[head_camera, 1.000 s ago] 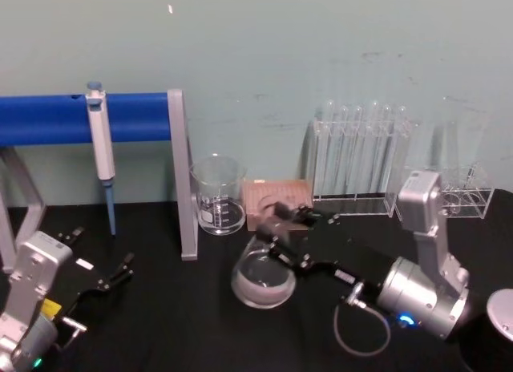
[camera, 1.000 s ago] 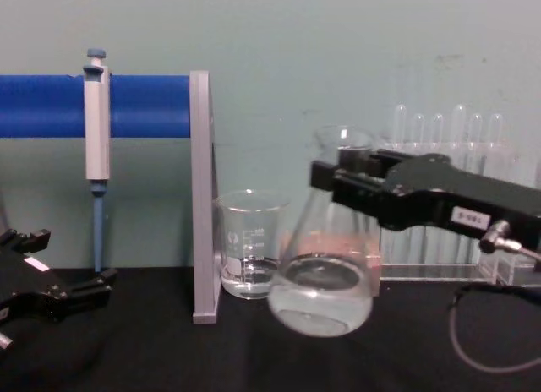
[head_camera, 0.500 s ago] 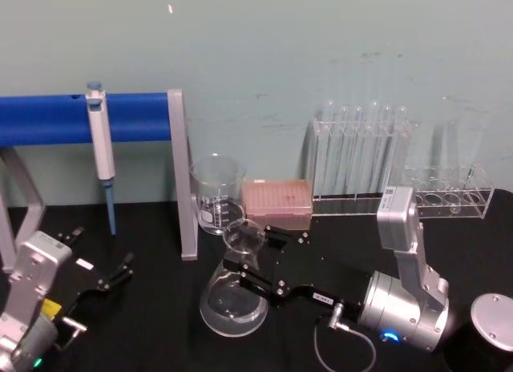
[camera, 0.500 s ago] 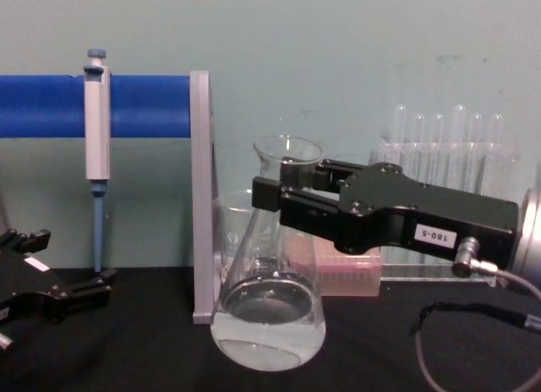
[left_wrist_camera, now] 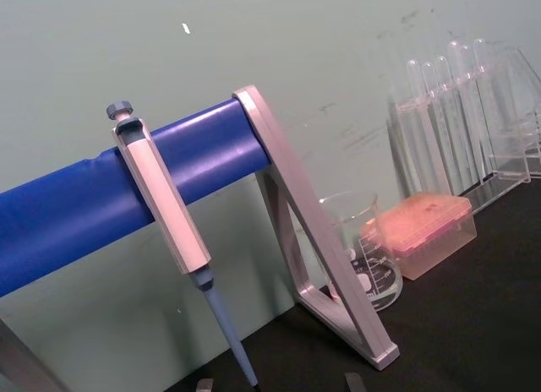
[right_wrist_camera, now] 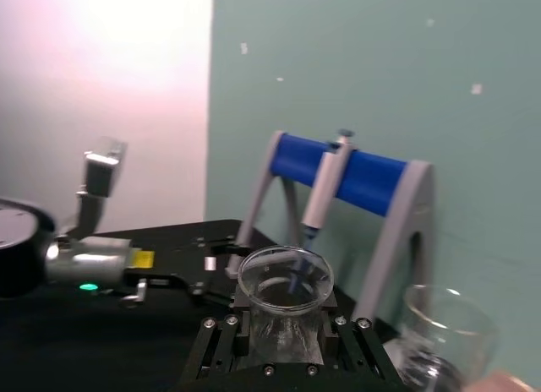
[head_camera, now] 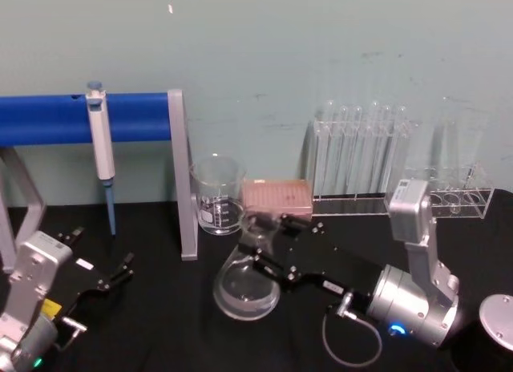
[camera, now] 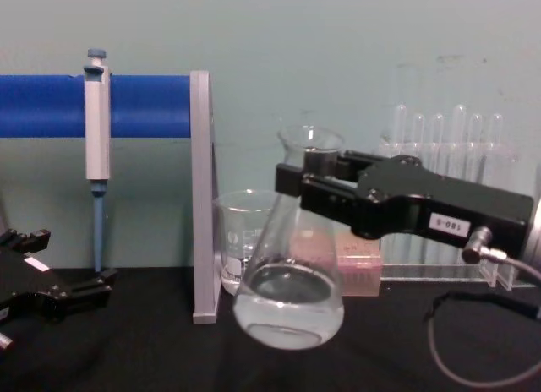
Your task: Grasp the erlenmeyer flask with one hand, shake it three times, then place it back.
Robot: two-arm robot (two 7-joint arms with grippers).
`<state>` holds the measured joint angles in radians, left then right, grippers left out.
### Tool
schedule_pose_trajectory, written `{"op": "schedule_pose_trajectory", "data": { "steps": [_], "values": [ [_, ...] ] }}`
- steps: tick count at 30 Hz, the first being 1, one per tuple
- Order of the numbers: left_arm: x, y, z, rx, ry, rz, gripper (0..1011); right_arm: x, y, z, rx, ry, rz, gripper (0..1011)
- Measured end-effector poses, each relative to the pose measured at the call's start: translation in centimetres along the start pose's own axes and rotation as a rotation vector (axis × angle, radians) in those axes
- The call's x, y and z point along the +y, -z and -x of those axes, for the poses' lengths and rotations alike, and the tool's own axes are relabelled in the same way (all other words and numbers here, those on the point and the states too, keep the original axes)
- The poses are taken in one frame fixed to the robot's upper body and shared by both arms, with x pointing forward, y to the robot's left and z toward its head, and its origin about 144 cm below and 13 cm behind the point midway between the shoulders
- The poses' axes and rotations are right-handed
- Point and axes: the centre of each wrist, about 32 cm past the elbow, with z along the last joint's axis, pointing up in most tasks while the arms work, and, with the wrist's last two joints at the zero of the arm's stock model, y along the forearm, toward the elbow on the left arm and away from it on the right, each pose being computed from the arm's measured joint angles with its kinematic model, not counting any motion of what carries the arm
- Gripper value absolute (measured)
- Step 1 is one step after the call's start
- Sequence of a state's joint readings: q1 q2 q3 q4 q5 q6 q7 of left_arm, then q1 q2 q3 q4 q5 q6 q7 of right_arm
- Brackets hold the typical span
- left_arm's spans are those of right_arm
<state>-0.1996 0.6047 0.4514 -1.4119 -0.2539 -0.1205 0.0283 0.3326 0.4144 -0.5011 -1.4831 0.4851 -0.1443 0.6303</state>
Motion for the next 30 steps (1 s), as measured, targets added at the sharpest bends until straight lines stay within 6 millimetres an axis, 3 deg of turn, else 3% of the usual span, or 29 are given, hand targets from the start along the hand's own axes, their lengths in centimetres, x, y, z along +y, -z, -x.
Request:
{"op": "schedule_pose_trajectory", "data": {
  "steps": [18, 30],
  "values": [
    [0.0, 0.0, 0.0, 0.000, 0.000, 0.000, 1001, -3.8, -0.2, -2.2, -0.033, 0.322, 0.016, 449],
    [0.0, 0.0, 0.0, 0.000, 0.000, 0.000, 1001, -4.8, -0.3, -2.6, -0.042, 0.396, 0.027, 449]
  ]
}}
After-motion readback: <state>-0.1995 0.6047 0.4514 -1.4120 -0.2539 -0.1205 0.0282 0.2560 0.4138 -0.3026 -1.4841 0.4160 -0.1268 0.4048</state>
